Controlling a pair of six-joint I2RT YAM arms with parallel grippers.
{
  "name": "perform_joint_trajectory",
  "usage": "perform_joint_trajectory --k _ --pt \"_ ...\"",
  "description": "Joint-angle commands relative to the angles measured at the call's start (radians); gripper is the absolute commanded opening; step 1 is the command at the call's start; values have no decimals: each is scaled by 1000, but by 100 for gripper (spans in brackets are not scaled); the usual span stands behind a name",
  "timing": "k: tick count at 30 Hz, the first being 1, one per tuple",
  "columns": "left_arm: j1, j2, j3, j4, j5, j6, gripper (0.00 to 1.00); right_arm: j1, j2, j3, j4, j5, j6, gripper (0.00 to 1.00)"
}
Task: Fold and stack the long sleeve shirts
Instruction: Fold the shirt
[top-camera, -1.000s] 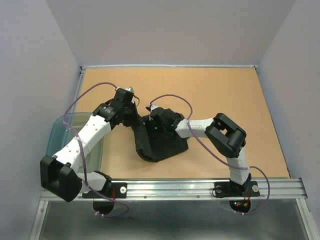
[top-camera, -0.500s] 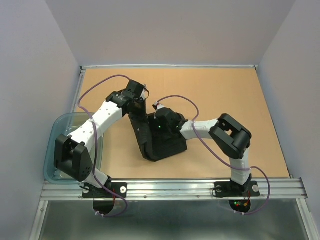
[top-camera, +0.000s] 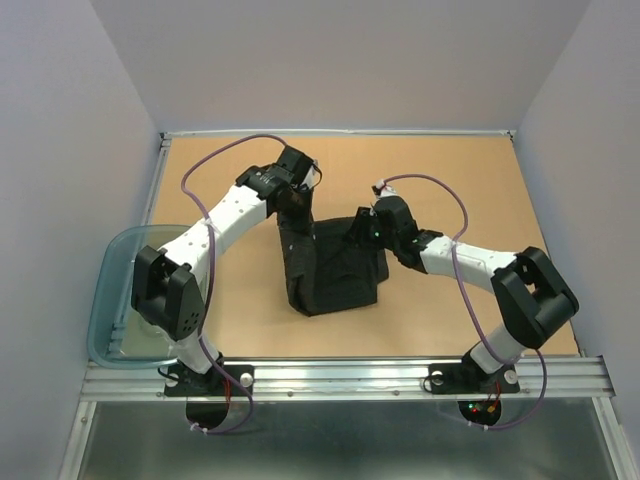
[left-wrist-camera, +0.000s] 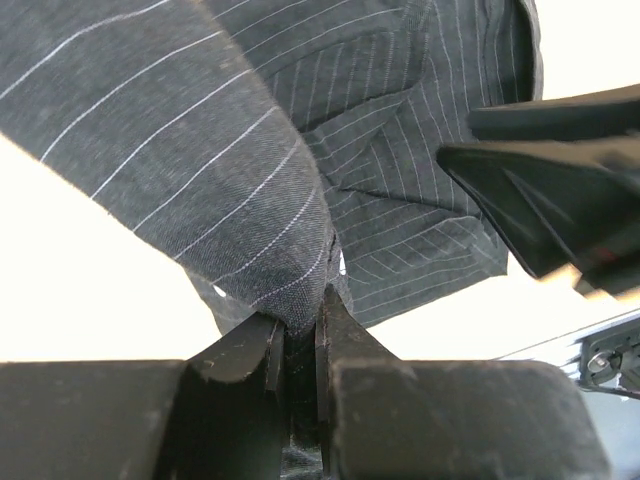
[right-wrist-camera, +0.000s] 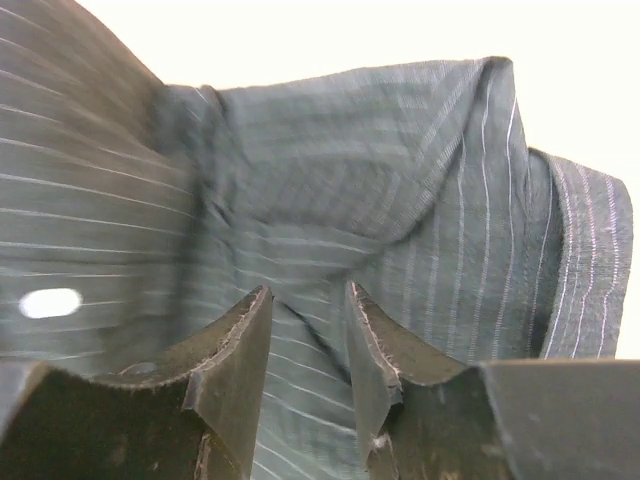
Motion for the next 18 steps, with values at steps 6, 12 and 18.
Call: perform_joint_trajectory --k 6,12,18 --pt "-92 113 109 -30 -8 39 0 -96 51 -112 -36 -55 84 36" --pt "-135 196 208 -67 -13 43 0 -122 127 -135 8 -95 119 33" --pt "-185 288 323 -104 -23 37 0 -128 142 -161 45 -107 148 32"
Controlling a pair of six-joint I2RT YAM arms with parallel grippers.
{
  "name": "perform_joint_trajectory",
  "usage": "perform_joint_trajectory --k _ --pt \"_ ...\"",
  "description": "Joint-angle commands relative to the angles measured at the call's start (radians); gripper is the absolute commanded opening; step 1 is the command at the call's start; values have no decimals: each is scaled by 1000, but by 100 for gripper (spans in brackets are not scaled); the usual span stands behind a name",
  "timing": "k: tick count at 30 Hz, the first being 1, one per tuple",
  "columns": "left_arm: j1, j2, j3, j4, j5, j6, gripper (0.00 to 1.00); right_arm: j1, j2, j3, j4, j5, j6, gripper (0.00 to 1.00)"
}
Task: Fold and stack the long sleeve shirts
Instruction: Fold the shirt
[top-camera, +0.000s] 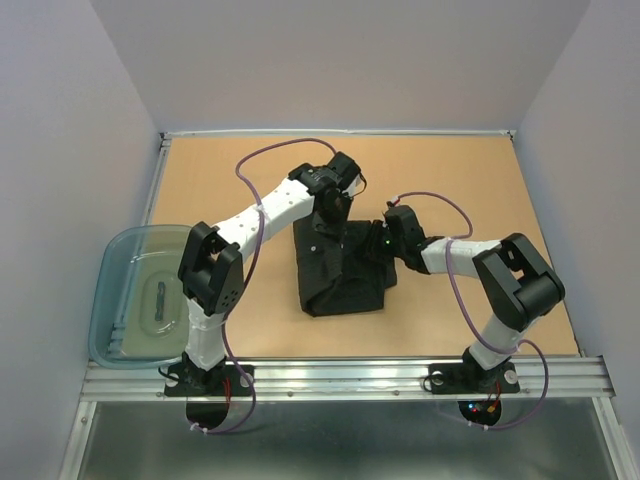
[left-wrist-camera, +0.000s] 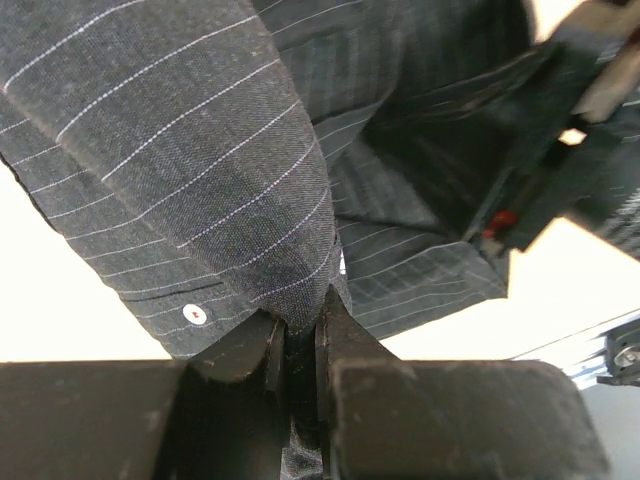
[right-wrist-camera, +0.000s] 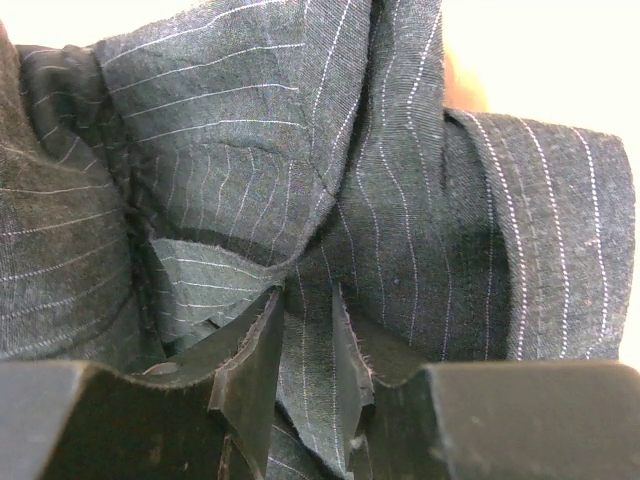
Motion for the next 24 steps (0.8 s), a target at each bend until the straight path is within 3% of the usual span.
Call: perform_joint_trajectory --k 1,14,20,24 --pt "-39 21 95 -38 -4 3 0 -7 23 -50 13 -17 27 32" --pt "-113 106 116 14 19 -87 0 -9 -63 -66 32 32 31 34" --pt "-113 89 110 70 22 -141 0 -9 -140 -77 29 89 16 42" --pt "-113 74 86 107 33 -167 7 -9 -252 -78 -12 173 -7 47"
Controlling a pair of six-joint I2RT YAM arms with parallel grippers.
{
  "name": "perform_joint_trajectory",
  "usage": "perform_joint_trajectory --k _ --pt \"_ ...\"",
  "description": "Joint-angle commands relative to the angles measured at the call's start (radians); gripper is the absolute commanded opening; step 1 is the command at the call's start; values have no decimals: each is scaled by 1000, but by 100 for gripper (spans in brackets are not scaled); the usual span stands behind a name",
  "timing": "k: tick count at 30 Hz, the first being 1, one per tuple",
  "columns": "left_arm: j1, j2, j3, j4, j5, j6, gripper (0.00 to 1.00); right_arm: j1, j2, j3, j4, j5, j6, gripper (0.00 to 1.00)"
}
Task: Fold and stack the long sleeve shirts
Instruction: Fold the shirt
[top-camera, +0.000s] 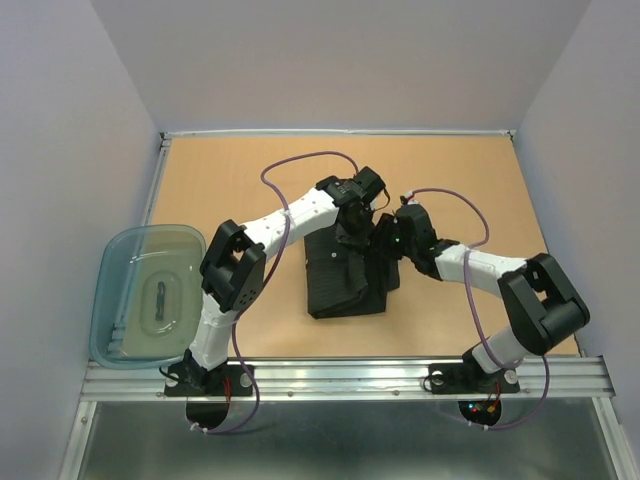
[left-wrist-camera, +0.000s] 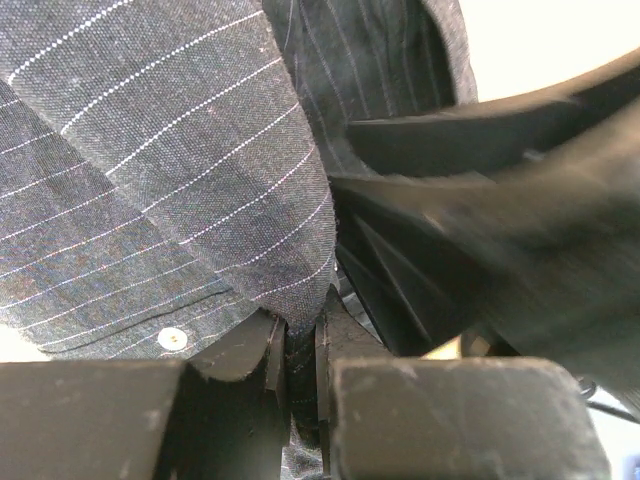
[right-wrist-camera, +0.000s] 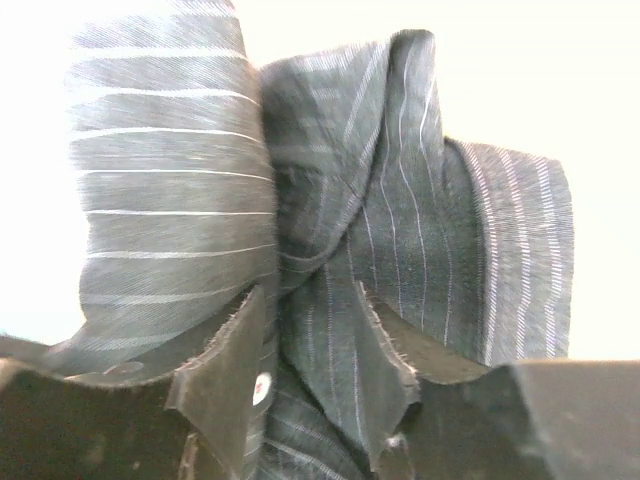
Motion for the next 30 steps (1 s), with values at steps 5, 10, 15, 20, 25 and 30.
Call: perform_joint_trajectory --k 5,10,15,20,25,30 --pt "-4 -61 1 97 37 -69 14 -8 -215 -2 -142 313 -52 54" --pt "-8 -46 15 97 52 -66 21 -26 -304 -17 -167 361 -72 59" --pt "-22 -47 6 105 71 -51 26 -29 -381 -45 -209 397 -75 62" --pt "-38 -41 -7 108 71 -42 26 -55 -315 -65 -213 341 -66 58" --pt "-45 -26 -4 114 71 -28 26 -66 -185 -45 -204 243 -72 38" --pt "-58 -1 15 108 68 -11 25 -89 -85 -51 -100 168 -88 25"
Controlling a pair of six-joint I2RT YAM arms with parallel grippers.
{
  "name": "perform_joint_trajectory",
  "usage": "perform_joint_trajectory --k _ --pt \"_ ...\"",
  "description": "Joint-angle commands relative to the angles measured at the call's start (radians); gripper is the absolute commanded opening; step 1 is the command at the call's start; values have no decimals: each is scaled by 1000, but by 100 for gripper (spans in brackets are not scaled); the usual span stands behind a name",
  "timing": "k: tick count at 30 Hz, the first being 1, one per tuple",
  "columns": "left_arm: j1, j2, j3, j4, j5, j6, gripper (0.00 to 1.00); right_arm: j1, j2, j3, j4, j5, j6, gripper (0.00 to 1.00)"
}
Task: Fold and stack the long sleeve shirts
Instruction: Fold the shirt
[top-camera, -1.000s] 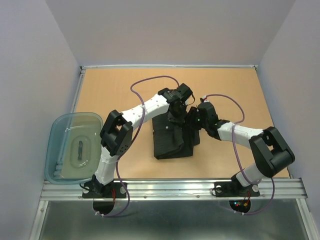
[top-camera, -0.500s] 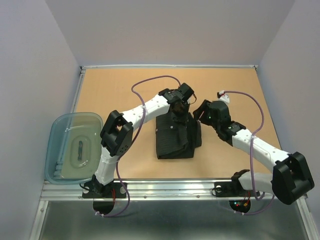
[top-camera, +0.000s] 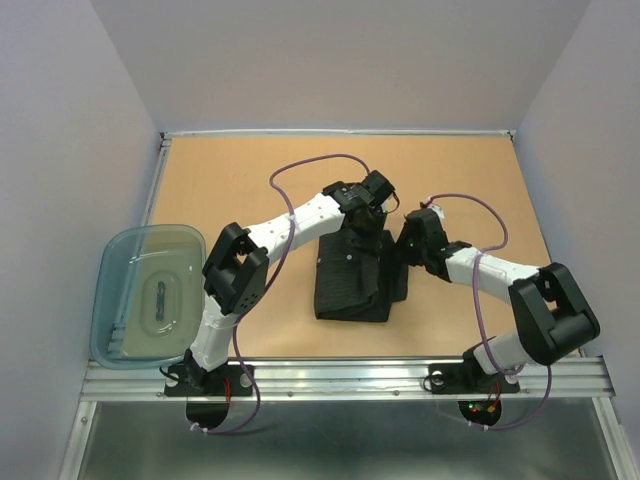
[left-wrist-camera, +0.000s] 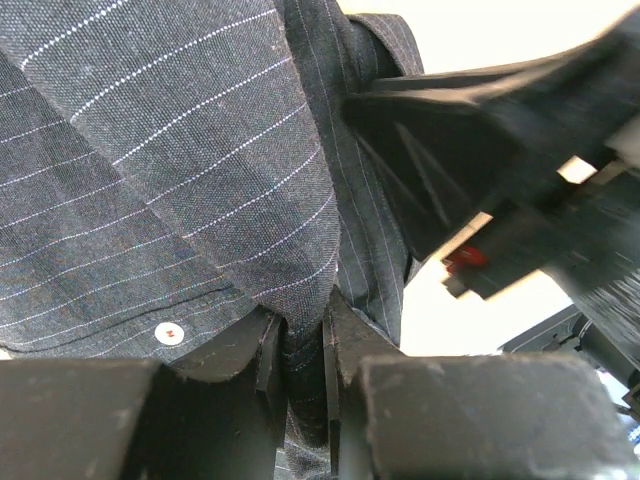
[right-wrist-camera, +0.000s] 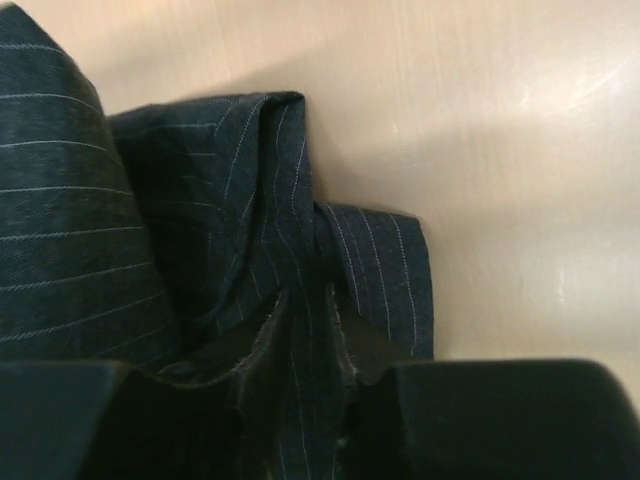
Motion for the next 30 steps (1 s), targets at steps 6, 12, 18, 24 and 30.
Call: perform_joint_trajectory --k 6,12,18,24,30 --pt "-40 40 23 13 3 44 25 -72 155 -18 179 -152 -26 22" --pt "-72 83 49 2 -12 56 34 -91 184 -41 215 -189 -27 22" --pt "-80 45 90 13 -32 31 50 -94 101 -49 210 -177 -49 22" --pt "-43 2 67 53 -68 -38 49 -95 31 -20 181 -165 -76 23" --pt "7 32 46 85 -49 -70 28 -95 32 -32 176 -169 -62 23"
